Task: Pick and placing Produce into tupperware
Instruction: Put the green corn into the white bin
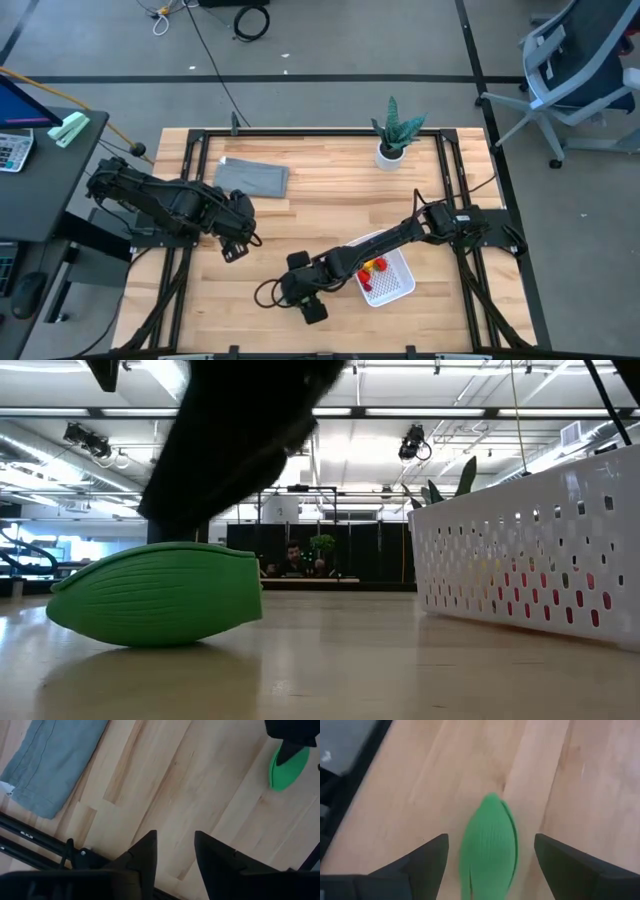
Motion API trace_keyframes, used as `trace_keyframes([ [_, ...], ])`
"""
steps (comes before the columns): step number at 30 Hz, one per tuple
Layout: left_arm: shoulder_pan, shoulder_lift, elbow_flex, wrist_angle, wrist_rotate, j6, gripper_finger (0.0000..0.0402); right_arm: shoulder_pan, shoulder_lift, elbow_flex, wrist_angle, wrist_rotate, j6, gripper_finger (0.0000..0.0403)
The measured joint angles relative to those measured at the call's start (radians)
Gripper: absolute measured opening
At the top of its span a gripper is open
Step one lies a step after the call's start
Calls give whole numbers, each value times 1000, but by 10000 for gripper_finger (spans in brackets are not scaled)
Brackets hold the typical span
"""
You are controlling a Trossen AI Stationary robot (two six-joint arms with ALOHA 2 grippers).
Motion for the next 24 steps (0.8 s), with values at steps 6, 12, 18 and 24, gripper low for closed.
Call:
trace_keyframes([
  [6,0,0,0,2,0,-1,133,-4,-2,-42,24,-11,53,305],
  [12,0,0,0,2,0,-1,139,-4,-2,-63,35,-11,53,305],
  [18,0,0,0,3,0,0,140,-1,-2,-91,77,-11,81,305],
  [24,0,0,0,3,0,0,133,1,8,-91,90,-11,79,305],
])
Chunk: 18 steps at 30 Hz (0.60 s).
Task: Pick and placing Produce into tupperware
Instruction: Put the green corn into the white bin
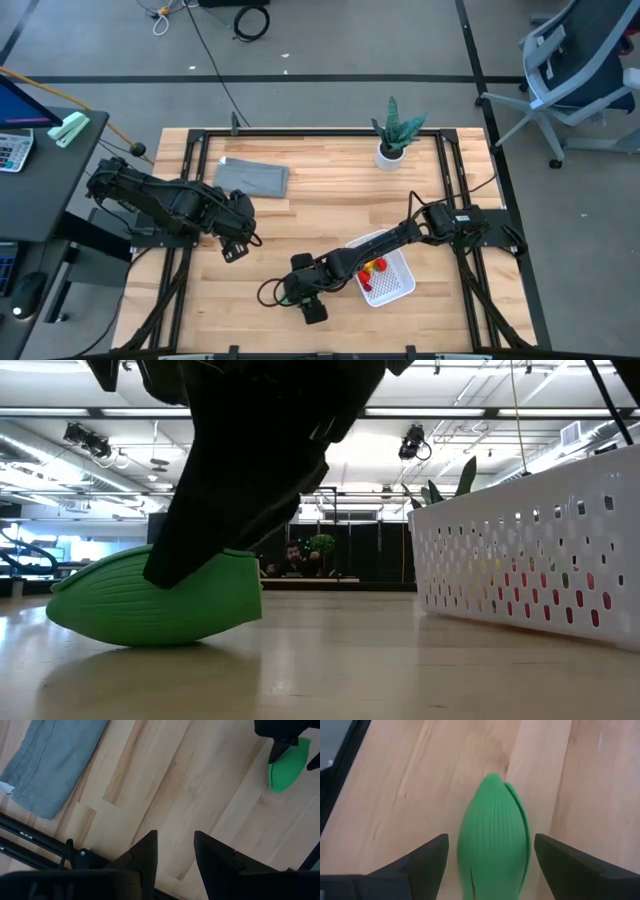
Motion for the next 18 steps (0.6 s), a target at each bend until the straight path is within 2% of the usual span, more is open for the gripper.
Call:
trace_keyframes([
  [18,1,0,0,1,0,0,134,4,13,0,41,-3,31,305],
])
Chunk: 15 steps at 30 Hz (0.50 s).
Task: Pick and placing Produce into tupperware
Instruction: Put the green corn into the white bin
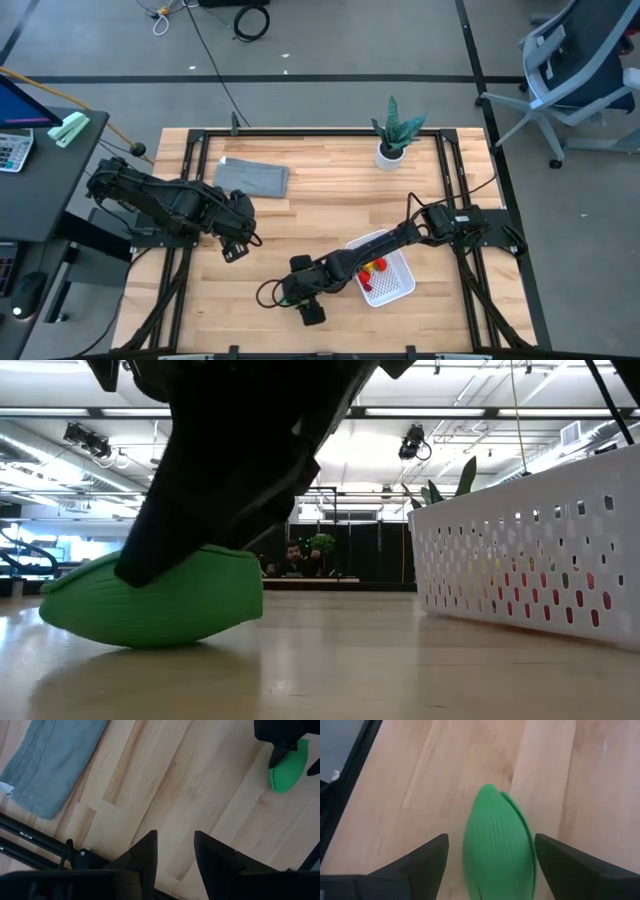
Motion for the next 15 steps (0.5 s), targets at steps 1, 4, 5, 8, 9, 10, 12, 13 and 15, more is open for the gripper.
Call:
trace_keyframes([
  [1,0,0,0,0,0,0,133,0,7,1,3,0,0,305],
  [4,0,0,0,2,0,0,134,1,17,-1,-7,2,0,305],
  [5,0,0,0,2,0,0,134,2,26,0,1,2,-2,305],
  [8,0,0,0,3,-9,0,137,3,36,0,3,5,0,305],
  [9,0,0,0,3,-15,-1,137,3,41,0,11,6,3,305],
  [10,0,0,0,4,-19,0,137,3,44,0,18,6,4,305],
  [12,0,0,0,4,-23,0,135,3,44,0,19,9,4,304],
  [13,0,0,0,5,-25,0,134,3,45,0,20,11,3,303],
  [15,0,0,0,7,-26,0,132,0,45,0,20,13,3,298],
])
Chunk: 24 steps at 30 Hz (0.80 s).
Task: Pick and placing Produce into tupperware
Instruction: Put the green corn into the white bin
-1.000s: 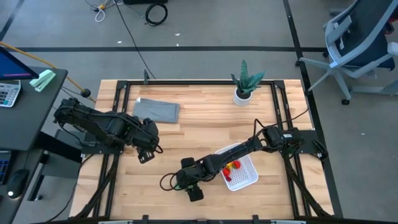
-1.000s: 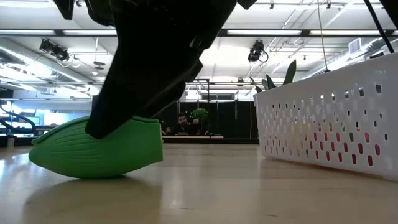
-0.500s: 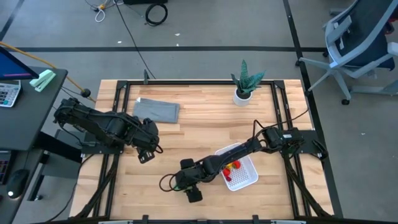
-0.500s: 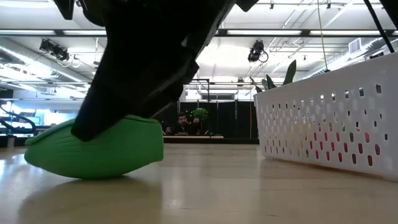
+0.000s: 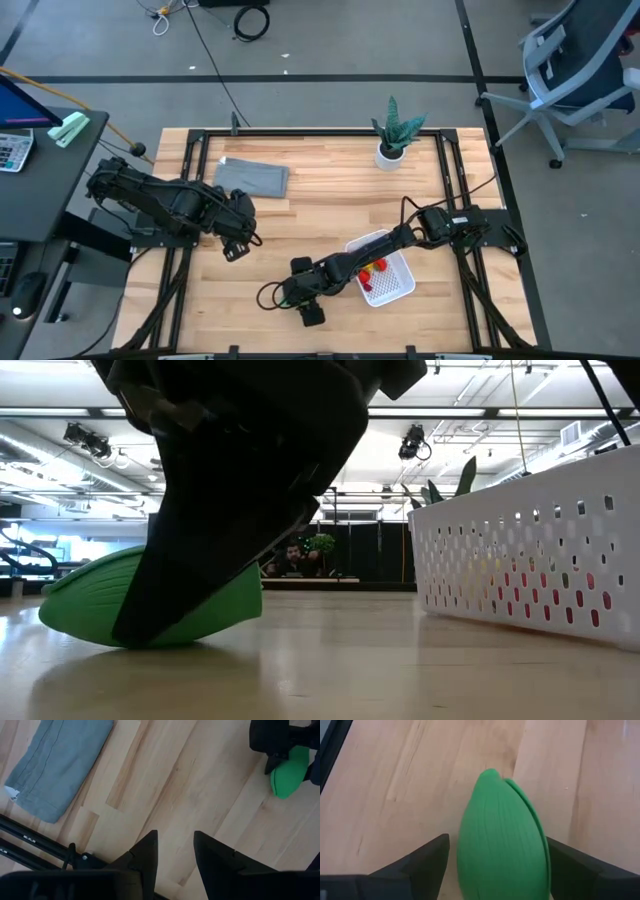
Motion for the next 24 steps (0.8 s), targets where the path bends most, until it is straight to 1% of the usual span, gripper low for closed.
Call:
trace_keyframes([
  [4,0,0,0,2,0,0,132,-5,0,0,0,-1,27,283],
  [11,0,0,0,2,-8,0,139,-7,0,0,0,1,113,236],
  [14,0,0,0,2,-8,0,138,-10,-4,0,-1,0,151,222],
  [19,0,0,0,3,-11,0,133,-20,-31,-1,-26,-3,210,226],
  [24,0,0,0,3,-15,0,136,-34,-96,0,-148,0,254,238],
])
